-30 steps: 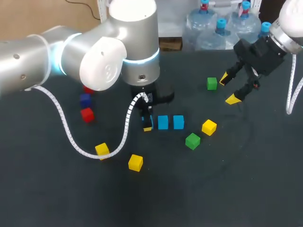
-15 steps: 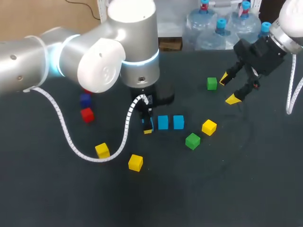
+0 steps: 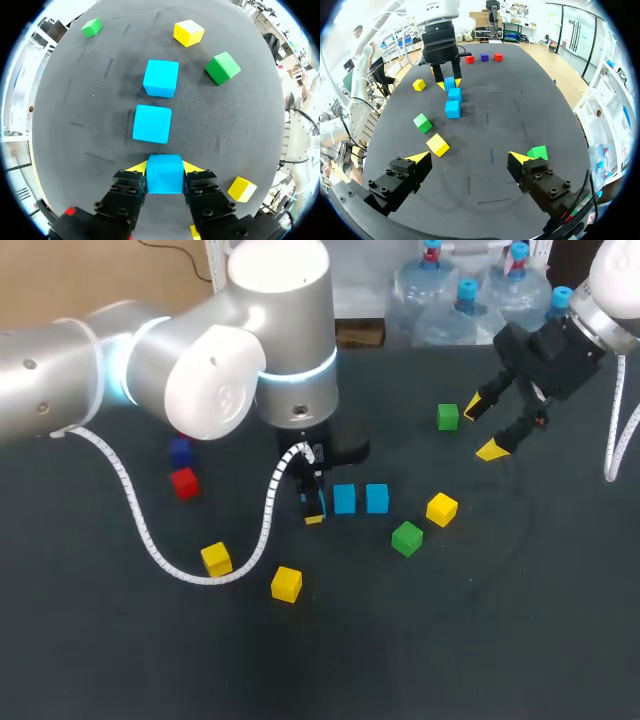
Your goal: Place the blue cubes, place green cubes on the blue cubes, place the yellow cubes on the green cubes, then place the red cubes on the yellow cubes, and place purple cube on the red cubes.
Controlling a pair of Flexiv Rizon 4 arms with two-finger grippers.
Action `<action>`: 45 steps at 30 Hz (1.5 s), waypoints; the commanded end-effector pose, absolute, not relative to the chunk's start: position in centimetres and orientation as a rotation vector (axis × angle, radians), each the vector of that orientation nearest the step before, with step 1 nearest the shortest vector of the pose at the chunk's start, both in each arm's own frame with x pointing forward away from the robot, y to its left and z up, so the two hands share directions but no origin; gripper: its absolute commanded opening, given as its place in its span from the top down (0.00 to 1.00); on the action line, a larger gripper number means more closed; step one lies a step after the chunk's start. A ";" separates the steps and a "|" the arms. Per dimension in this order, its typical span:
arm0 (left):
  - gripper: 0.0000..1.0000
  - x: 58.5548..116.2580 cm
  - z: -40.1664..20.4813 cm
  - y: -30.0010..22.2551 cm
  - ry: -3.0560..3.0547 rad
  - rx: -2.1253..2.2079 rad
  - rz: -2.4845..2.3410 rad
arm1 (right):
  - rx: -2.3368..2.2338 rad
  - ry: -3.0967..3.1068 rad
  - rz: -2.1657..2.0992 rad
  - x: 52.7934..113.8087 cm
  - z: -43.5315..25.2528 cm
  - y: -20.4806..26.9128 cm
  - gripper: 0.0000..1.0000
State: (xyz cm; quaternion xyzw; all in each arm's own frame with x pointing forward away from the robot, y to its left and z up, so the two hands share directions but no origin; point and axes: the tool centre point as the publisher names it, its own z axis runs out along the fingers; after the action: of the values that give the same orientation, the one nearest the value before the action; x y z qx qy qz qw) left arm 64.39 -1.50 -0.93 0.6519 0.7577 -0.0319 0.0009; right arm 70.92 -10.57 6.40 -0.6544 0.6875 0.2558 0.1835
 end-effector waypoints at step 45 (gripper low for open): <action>0.00 65.3 -1.2 -1.6 2.384 2.033 -0.082 | -1.845 1.938 0.722 70.9 6.4 -10.6 0.00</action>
State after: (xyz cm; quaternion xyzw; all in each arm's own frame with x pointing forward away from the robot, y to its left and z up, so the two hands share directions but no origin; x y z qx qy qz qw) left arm 65.22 -1.63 -1.20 0.6487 0.7607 -0.0247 0.0043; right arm 70.92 -10.57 6.40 -0.6544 0.6875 0.2558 0.1835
